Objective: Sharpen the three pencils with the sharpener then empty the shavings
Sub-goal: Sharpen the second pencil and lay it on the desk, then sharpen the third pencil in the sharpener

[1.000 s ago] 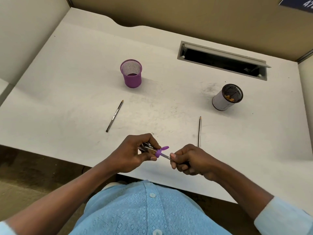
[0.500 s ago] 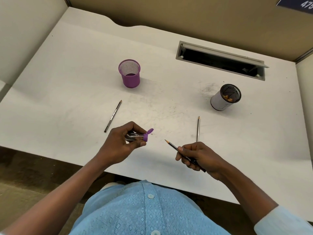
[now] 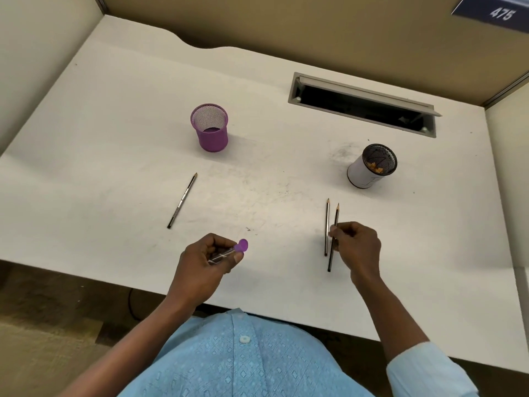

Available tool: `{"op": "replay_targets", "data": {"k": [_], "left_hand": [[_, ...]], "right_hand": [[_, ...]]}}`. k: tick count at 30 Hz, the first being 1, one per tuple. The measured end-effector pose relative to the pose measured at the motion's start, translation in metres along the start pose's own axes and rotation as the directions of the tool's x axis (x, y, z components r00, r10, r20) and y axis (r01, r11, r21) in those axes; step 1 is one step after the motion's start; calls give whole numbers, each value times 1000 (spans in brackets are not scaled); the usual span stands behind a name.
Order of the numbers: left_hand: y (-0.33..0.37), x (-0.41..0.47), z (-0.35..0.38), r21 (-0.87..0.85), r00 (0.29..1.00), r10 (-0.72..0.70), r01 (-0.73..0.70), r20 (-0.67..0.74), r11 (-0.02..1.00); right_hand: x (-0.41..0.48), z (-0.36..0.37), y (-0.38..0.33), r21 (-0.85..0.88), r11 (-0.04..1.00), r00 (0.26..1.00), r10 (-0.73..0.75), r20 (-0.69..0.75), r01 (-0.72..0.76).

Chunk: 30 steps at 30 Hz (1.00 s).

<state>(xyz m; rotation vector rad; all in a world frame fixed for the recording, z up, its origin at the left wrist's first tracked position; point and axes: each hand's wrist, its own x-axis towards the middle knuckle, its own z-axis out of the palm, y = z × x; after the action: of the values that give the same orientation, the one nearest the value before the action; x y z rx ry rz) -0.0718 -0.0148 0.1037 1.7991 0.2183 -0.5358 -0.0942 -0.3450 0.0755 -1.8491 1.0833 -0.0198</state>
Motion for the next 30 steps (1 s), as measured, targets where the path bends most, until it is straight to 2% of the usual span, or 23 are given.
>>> {"op": "replay_targets", "data": {"k": [2, 4, 11, 30], "left_hand": [[0, 0, 0, 10, 1000, -8, 8, -2, 1000], [1, 1, 0, 18, 1000, -16, 16, -6, 1000], [4, 0, 2, 30, 1000, -17, 18, -20, 999], [4, -4, 6, 56, 1000, -15, 16, -16, 998]], "right_hand": [[16, -1, -1, -158, 986, 993, -62, -104, 45], [31, 0, -3, -238, 970, 984, -91, -156, 51], [55, 14, -8, -362, 931, 990, -87, -115, 39], [40, 19, -3, -361, 932, 981, -91, -174, 23]]}}
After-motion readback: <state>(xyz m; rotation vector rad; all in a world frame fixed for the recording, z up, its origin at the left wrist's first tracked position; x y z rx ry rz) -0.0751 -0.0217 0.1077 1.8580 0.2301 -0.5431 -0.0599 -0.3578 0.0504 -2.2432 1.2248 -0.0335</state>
